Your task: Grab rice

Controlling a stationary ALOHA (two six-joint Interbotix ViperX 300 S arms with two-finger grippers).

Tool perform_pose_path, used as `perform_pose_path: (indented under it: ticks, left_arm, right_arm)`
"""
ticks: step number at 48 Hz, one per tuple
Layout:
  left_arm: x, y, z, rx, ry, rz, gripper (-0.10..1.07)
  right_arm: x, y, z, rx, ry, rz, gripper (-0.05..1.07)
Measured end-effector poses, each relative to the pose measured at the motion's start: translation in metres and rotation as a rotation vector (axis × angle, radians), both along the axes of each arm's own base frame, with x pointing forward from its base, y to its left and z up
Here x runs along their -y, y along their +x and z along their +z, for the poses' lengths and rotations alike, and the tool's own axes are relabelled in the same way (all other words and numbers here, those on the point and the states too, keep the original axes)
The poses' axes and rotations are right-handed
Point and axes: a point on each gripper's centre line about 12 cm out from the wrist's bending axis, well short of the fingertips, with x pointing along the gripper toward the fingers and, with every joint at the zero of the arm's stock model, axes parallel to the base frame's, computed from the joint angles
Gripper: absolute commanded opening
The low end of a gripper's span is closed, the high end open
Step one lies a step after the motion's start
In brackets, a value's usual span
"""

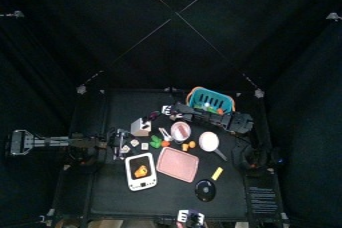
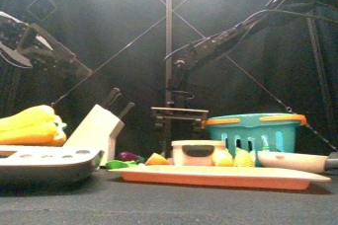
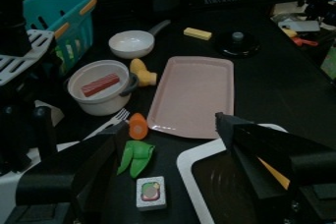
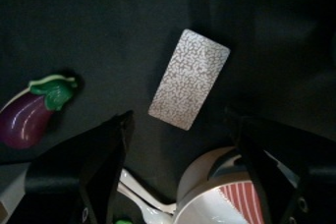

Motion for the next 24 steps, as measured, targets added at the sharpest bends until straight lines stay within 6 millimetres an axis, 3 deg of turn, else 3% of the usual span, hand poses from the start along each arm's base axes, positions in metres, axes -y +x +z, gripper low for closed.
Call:
perform_pose_path:
  ticks: [11,24]
  left_arm:
    - [0.000,0.000,0.001,0.002,0.001,0.002,1.02]
    - [-0.001,0.000,0.000,0.000,0.002,0.003,1.02]
  right_arm:
    - [0.006,-0.004,-0.015,-0.007,0.011,-0.048,1.03]
    - [0.009,-0.003,-0.018,0.004,0.004,-0.047,1.02]
